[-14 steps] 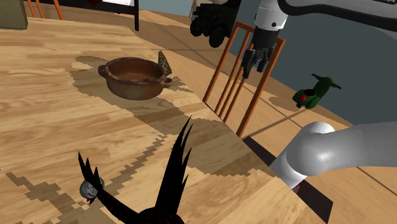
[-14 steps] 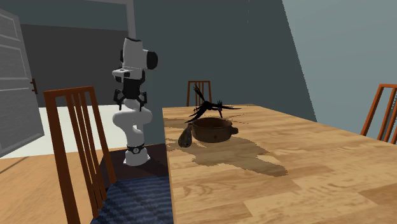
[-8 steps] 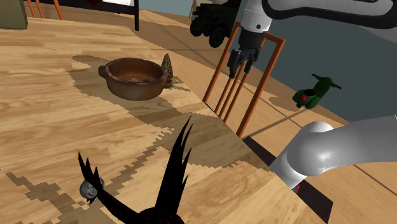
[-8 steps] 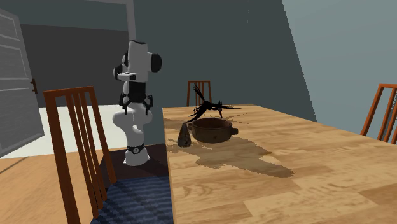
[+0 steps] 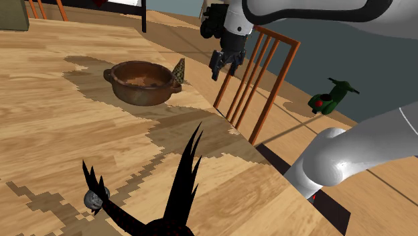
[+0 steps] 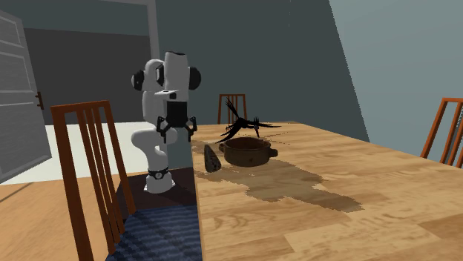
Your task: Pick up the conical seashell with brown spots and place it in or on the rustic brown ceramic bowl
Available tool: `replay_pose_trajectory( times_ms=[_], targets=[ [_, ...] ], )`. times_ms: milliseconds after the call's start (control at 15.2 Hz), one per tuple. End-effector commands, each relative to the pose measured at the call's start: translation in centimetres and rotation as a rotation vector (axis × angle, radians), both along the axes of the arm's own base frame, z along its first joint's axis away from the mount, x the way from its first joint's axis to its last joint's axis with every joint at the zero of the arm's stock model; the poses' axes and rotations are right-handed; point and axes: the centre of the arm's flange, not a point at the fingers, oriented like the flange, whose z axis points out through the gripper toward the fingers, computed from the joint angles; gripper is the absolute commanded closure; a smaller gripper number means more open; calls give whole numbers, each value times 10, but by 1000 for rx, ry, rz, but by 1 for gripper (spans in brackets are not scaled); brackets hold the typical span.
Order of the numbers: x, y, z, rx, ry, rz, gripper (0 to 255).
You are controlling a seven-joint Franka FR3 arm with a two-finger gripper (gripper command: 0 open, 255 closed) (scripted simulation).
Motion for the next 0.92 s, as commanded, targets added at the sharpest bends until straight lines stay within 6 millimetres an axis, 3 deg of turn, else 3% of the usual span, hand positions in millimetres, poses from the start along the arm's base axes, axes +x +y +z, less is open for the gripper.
replay_pose_trajectory(
  times_ms=[0,726,858],
  targets=[
    [19,15,-6,14,-20,5,0],
    [115,96,-23,84,-121,31,0],
    [117,97,-28,85,-123,32,0]
  ],
)
